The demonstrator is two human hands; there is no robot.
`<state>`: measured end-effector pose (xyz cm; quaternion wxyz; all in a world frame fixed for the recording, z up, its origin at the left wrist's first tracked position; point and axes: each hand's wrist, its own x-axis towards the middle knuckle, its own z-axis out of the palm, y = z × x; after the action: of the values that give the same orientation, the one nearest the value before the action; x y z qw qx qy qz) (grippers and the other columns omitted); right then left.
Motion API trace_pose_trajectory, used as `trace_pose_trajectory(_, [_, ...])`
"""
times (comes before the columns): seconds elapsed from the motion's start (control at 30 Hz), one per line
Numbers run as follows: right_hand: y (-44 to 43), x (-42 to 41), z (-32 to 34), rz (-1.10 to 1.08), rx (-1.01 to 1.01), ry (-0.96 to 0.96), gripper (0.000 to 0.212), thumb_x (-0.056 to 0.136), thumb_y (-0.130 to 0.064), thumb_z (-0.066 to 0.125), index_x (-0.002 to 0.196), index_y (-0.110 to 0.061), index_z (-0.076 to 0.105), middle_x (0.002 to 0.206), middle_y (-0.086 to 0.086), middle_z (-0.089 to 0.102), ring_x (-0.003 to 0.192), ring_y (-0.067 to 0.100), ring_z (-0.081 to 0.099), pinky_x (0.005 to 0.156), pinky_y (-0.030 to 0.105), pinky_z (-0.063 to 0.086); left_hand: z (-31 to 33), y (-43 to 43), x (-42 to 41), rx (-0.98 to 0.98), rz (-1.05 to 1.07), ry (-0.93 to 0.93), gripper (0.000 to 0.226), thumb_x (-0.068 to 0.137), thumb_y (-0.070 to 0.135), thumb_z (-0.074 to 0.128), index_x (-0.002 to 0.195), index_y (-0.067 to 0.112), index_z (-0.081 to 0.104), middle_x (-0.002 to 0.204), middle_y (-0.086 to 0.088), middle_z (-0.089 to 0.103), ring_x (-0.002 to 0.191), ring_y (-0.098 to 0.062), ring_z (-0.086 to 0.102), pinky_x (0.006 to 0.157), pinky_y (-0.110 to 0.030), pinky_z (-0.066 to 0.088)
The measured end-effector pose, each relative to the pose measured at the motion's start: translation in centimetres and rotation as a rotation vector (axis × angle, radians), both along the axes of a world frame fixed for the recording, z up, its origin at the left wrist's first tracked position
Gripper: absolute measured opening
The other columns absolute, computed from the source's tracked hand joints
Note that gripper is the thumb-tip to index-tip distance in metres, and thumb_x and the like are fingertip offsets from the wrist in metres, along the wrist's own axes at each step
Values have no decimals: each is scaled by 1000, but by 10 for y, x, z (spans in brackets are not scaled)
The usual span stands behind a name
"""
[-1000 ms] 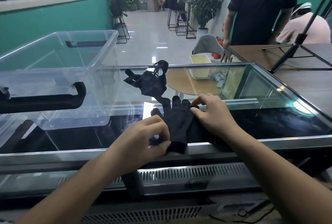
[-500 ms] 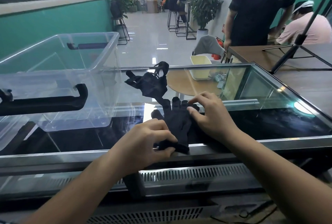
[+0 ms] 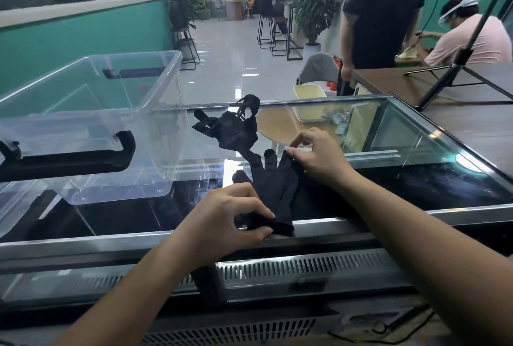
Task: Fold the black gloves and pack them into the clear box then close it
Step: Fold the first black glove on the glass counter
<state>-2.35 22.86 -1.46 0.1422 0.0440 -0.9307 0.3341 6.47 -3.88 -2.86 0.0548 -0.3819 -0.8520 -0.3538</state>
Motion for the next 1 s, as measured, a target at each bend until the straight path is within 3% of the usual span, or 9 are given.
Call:
trace_pose_trajectory(0.1, [2, 0, -6, -8, 69, 8, 7, 91, -33, 78, 90, -27, 74, 104, -2, 62, 113, 26, 61, 105, 50, 47, 0, -1, 0, 3, -1, 10, 21, 87, 35, 89, 108, 33, 85, 102, 17, 70, 90, -12, 72, 77, -35, 59])
trace_pose_trajectory(0.2, [2, 8, -6, -18, 7, 151, 12, 93, -29, 74, 102, -22, 76, 106, -4, 65, 108, 23, 63, 101, 52, 50, -2, -2, 2, 11, 9, 41, 20, 88, 34, 88, 107, 29, 85, 103, 17, 71, 89, -10, 72, 76, -34, 59])
trace_pose_trajectory(0.37, [-8, 65, -1, 296, -17, 263, 2, 94, -17, 77, 95, -17, 76, 92, -4, 70, 86, 13, 66, 78, 40, 55, -3, 2, 3, 19, 21, 143, 11, 89, 26, 86, 99, 23, 84, 97, 12, 72, 84, -8, 70, 73, -31, 58])
trace_pose_trajectory(0.47, [-9, 99, 4, 485, 16, 200, 11, 96, -30, 78, 100, -20, 76, 96, -9, 68, 90, 13, 66, 77, 34, 54, -2, 2, 1, 21, 52, 152, 9, 90, 23, 85, 98, 20, 81, 92, 11, 72, 77, -6, 66, 70, -26, 55])
trace_pose_trajectory(0.57, [-9, 114, 1, 579, 117, 143, 37, 91, -50, 80, 115, -23, 73, 106, -11, 64, 97, 10, 64, 82, 29, 53, 0, 4, -1, 47, 98, 113, 6, 92, 20, 82, 97, 19, 78, 85, 12, 72, 74, -6, 65, 68, -23, 52])
trace_pose_trajectory(0.7, [-12, 106, -14, 513, 200, 253, 23, 94, -36, 79, 113, -26, 70, 99, -21, 58, 86, 5, 55, 77, 26, 50, 3, 5, -1, 62, 148, 10, 7, 94, 25, 82, 98, 25, 76, 81, 15, 72, 73, -8, 67, 68, -16, 50])
trace_pose_trajectory(0.83, [-12, 102, -13, 445, 138, 233, 14, 95, -33, 78, 106, -27, 73, 89, -20, 65, 79, 4, 59, 71, 25, 50, 8, 5, 0, 78, 150, -147, 27, 87, 36, 89, 108, 34, 73, 92, 15, 76, 88, -3, 71, 80, -11, 46])
trace_pose_trajectory(1.0, [-14, 97, -5, 347, -88, 62, 8, 93, -33, 82, 97, -32, 75, 79, -18, 72, 70, 6, 63, 65, 16, 44, 10, 7, -7, 173, 246, -250, 10, 93, 33, 84, 98, 34, 76, 82, 10, 77, 72, -7, 72, 72, -26, 56])
